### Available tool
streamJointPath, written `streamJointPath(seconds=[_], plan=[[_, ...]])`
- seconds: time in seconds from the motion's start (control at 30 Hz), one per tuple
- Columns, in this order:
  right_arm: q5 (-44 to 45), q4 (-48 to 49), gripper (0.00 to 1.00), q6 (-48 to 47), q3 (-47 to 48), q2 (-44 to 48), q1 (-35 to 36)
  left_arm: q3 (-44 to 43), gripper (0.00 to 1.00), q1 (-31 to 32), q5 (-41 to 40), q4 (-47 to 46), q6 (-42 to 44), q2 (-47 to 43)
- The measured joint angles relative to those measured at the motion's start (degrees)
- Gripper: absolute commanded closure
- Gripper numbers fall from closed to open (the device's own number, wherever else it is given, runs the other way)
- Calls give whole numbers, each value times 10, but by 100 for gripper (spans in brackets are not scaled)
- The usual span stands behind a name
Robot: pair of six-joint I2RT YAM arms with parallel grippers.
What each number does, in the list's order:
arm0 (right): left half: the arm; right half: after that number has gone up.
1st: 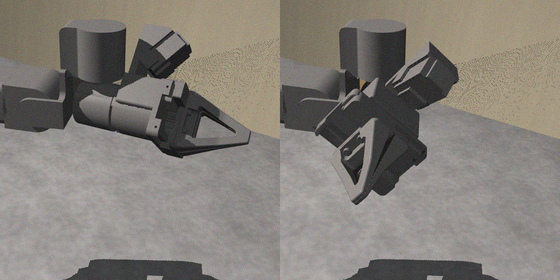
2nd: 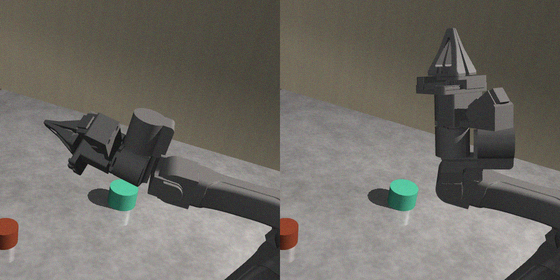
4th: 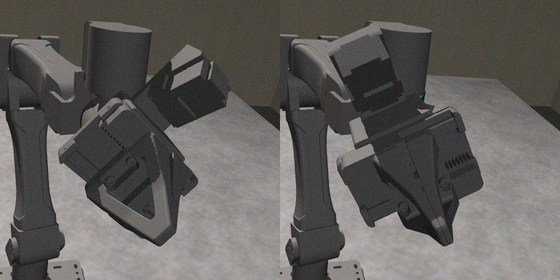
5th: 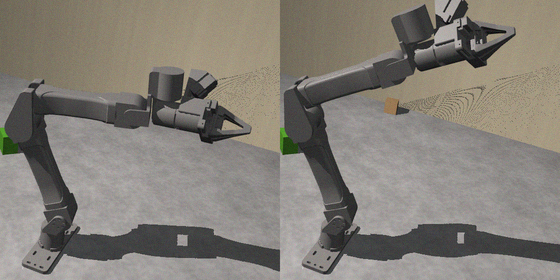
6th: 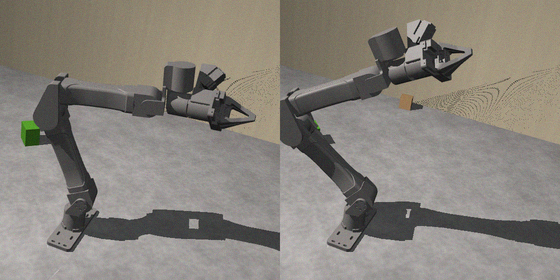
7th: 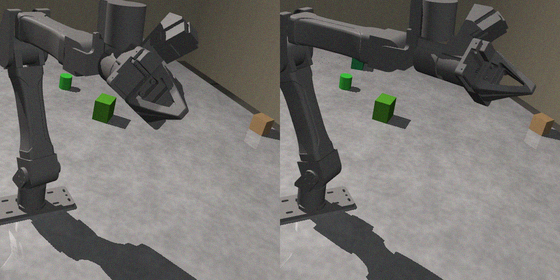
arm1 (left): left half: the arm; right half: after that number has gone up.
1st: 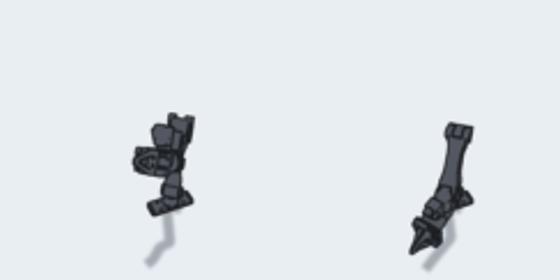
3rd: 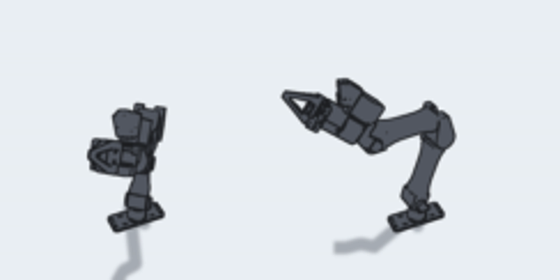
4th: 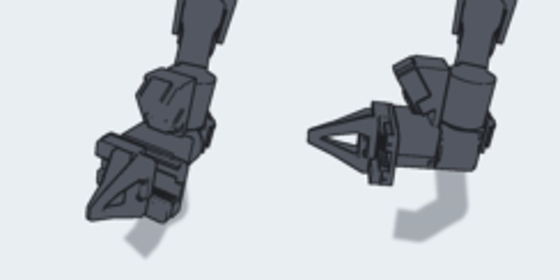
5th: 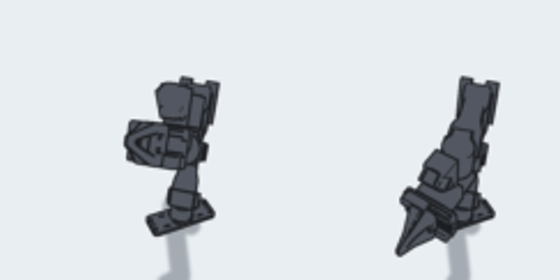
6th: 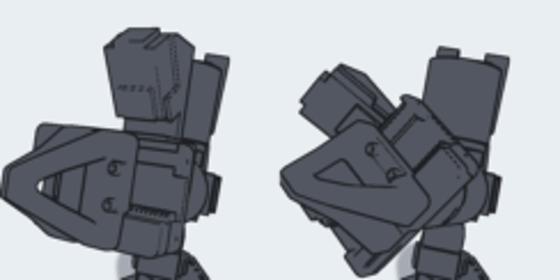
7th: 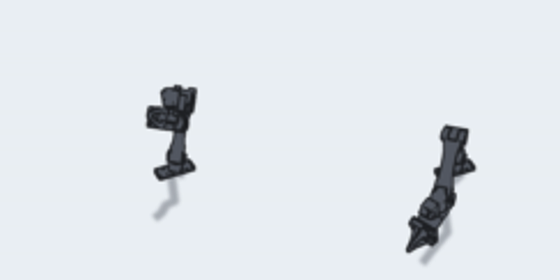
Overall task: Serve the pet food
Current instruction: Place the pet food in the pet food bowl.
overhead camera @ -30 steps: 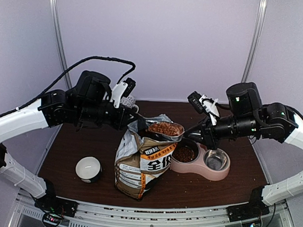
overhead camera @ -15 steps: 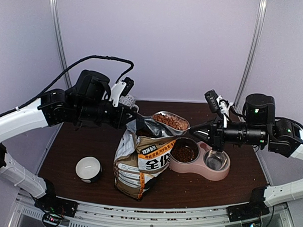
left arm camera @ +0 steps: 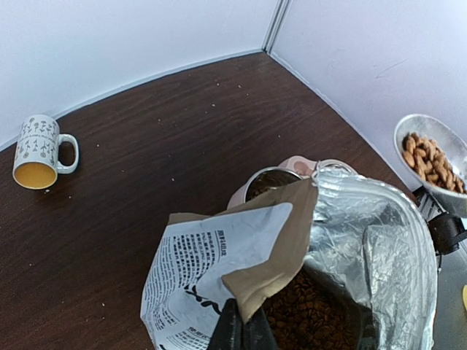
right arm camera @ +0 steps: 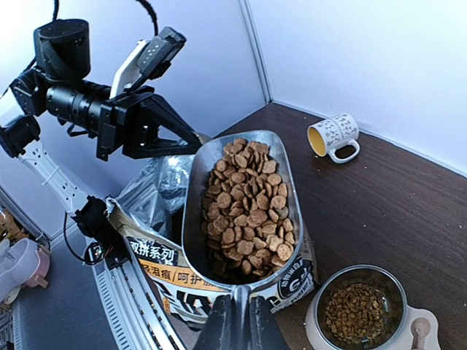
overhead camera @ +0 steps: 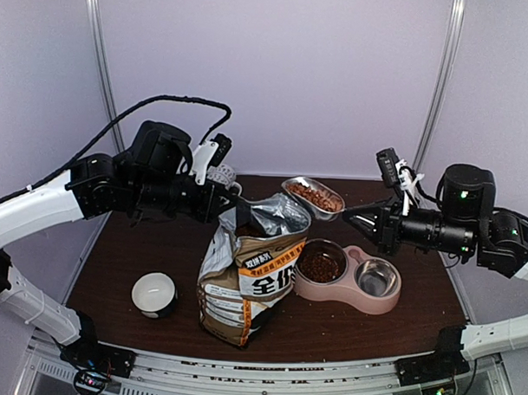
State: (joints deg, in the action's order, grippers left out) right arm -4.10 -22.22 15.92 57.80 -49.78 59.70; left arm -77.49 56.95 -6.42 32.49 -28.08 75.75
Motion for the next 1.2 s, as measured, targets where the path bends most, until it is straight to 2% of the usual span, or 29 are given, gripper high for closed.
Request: streamJointPath(seconds=[0.27, 0.43, 0.67, 0.97, 1.2], plan=[[84, -57, 100, 15, 22, 18, -5, -1, 100, -1, 0, 2, -2, 0], [114, -94, 100, 26, 22, 21, -33, -1, 100, -3, 0, 3, -2, 0], [120, -111, 100, 34, -15, 44, -68, -1, 100, -4, 0, 7, -2, -2], [116, -122, 100, 40, -84, 47, -68, -1, 100, -5, 0, 8, -2, -3], [99, -149, 100, 39, -98, 22, -68, -1, 100, -6, 0, 9, -2, -3]])
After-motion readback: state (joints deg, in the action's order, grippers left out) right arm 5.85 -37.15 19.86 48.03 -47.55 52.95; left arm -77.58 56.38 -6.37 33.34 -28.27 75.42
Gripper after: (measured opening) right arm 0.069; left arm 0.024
